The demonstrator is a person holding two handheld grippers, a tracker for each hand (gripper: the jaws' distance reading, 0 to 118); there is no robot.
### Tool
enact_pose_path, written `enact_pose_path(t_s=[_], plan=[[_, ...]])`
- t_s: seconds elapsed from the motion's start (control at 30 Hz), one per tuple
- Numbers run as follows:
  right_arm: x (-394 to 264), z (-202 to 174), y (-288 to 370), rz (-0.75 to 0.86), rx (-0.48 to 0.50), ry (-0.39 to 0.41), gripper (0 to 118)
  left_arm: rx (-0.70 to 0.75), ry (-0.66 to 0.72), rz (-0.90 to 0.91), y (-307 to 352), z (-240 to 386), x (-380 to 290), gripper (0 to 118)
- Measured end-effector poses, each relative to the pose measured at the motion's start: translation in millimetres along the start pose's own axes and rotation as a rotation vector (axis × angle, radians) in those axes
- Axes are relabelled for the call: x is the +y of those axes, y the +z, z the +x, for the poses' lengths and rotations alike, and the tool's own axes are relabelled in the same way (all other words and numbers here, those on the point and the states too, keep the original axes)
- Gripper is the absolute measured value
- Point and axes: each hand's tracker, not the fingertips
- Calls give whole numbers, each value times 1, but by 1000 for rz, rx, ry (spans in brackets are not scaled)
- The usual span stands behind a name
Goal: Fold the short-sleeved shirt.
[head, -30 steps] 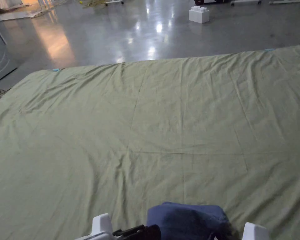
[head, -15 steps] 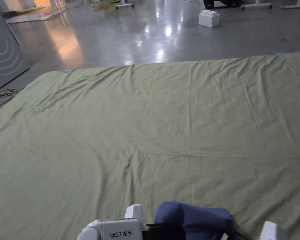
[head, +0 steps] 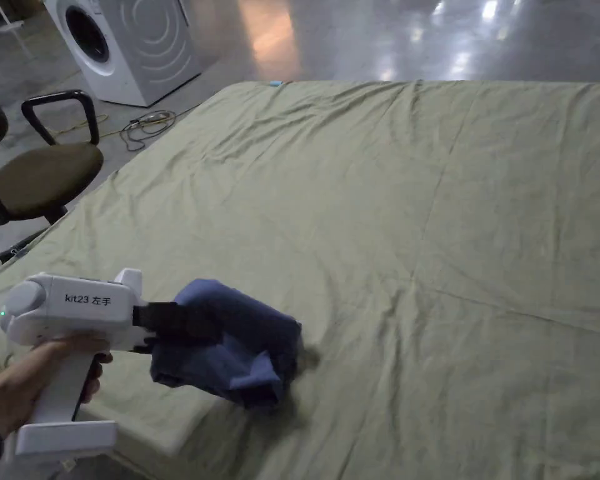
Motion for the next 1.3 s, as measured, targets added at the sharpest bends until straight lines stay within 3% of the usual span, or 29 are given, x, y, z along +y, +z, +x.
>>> enact_pose_path(t_s=[0.1,0.13,0.17,0.3,0.4,0.57,0.67,0.73,0.8,0.87,0.93,1.0,1.1,1.3], plan=[[0,0,-8,-44,-44,42,0,79,-5,-40,-31,-18,9,41],[3,9,-8,-48,-47,41,0,103,6,-58,-39,-21,8,62],[4,9,-8,-50,-54,51,0,176,1,-65,-48,-25,14,73],[9,0,-6,-60,-44,111,0,577,-71,-20,-30,-17,19,83],[9,-7,3,-54,17,196,0,685,-141,89,6,18,10,83],[12,-33,37,72,93,290,0,560,-493,286,65,142,-46,82],[21,-62,68,187,85,437,0,392,-655,523,89,222,-104,82],[27,-78,86,263,91,503,0,211,-630,644,90,257,-136,82],[32,-94,102,338,83,534,0,38,-486,695,76,287,-161,82],[36,-110,119,405,58,593,0,-86,-500,745,60,314,-189,82],[39,-124,132,457,-29,640,0,-58,-608,805,51,341,-217,82],[37,-136,143,544,-128,682,0,59,-705,805,39,359,-239,82],[31,-145,158,613,-158,738,0,170,-823,791,32,372,-265,79],[17,-145,181,738,-198,781,0,250,-807,918,45,363,-287,75]])
